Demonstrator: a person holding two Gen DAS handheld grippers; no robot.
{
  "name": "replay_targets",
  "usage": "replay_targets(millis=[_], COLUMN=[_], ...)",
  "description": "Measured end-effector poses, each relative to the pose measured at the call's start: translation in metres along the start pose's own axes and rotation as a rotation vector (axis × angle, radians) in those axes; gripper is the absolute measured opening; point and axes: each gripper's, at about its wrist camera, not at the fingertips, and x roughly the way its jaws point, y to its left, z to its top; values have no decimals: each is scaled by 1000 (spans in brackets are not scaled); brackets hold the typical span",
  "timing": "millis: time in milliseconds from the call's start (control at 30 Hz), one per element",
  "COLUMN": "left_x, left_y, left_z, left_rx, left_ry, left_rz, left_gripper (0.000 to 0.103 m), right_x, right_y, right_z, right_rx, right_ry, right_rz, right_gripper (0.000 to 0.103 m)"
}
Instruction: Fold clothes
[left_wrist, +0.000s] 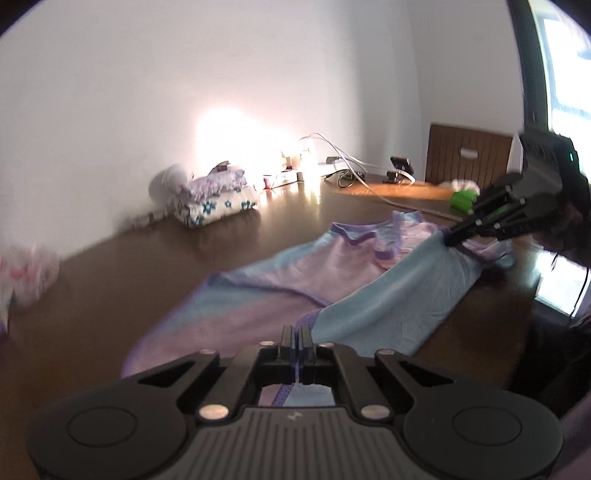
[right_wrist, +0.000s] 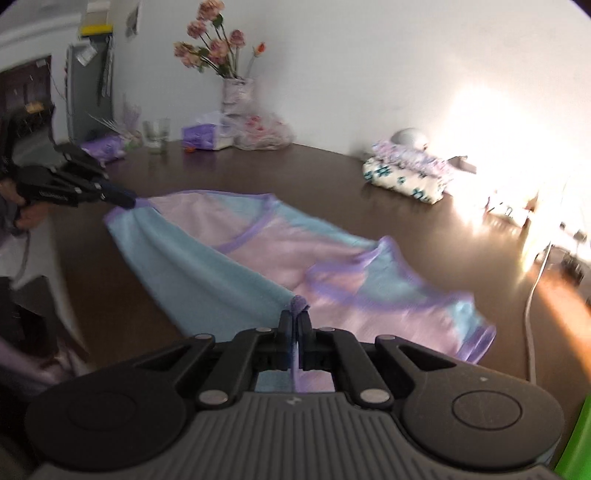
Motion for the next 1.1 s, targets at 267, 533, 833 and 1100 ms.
replay_targets(millis=[267,533,833,1100], left_x=[55,13,15,14], left_y=[22,28,37,34], left_z=[5,-31,-55,-58], left_rx=[2,-179,-275,-277], left_ry=[95,78,111,98], left_rz=[69,109,170,196], left_gripper=[10,42,42,42], right_x=[53,-52,-50,-37], right_y=[-26,-57,-19,-33], right_z=[25,-11,-41,-22], right_rx=[18,107,42,-64], right_ry=[87,31,104,144], right_rz=[-194,-42,40,-41], right_gripper=[16,47,43,6])
